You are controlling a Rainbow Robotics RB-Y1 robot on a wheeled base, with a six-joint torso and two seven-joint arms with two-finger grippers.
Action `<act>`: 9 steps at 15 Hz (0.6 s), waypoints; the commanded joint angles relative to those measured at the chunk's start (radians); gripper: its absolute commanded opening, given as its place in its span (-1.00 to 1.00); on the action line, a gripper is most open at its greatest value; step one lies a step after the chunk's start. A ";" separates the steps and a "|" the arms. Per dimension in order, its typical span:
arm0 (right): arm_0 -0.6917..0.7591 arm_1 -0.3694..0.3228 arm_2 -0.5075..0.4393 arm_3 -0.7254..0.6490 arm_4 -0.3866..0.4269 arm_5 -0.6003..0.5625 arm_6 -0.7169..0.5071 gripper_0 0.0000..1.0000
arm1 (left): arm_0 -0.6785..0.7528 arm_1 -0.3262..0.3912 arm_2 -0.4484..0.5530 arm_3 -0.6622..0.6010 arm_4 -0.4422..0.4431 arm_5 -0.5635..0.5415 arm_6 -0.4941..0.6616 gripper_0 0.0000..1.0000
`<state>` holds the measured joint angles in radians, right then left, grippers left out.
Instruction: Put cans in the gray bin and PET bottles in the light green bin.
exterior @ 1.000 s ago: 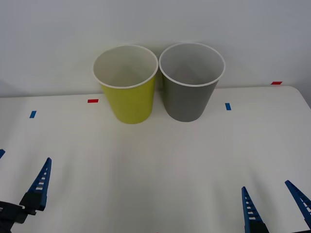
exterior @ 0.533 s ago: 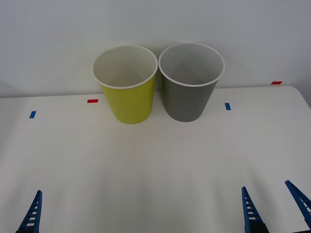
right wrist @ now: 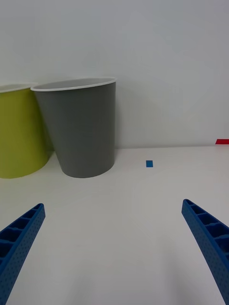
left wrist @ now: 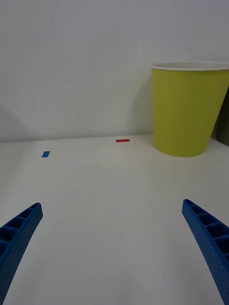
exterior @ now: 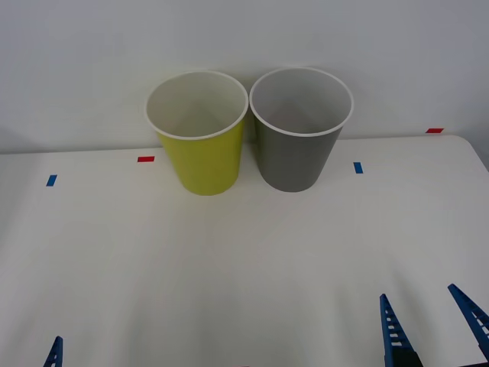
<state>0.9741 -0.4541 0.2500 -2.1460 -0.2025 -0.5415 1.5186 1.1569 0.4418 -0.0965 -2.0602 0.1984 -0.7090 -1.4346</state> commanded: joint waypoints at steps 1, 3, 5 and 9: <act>0.000 0.000 0.000 0.000 0.000 0.000 0.000 1.00 | 0.004 0.000 0.000 0.000 -0.002 0.000 0.000 1.00; 0.000 0.000 0.000 0.000 0.000 0.000 0.000 1.00 | 0.004 0.000 0.000 0.000 -0.002 0.000 0.000 1.00; 0.000 0.000 0.000 0.000 0.000 0.000 0.000 1.00 | 0.004 0.000 0.000 0.000 -0.002 0.000 0.000 1.00; 0.000 0.000 0.000 0.000 0.000 0.000 0.000 1.00 | 0.004 0.000 0.000 0.000 -0.002 0.000 0.000 1.00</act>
<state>0.9741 -0.4541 0.2500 -2.1460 -0.2025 -0.5415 1.5186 1.1612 0.4418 -0.0966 -2.0602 0.1964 -0.7090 -1.4343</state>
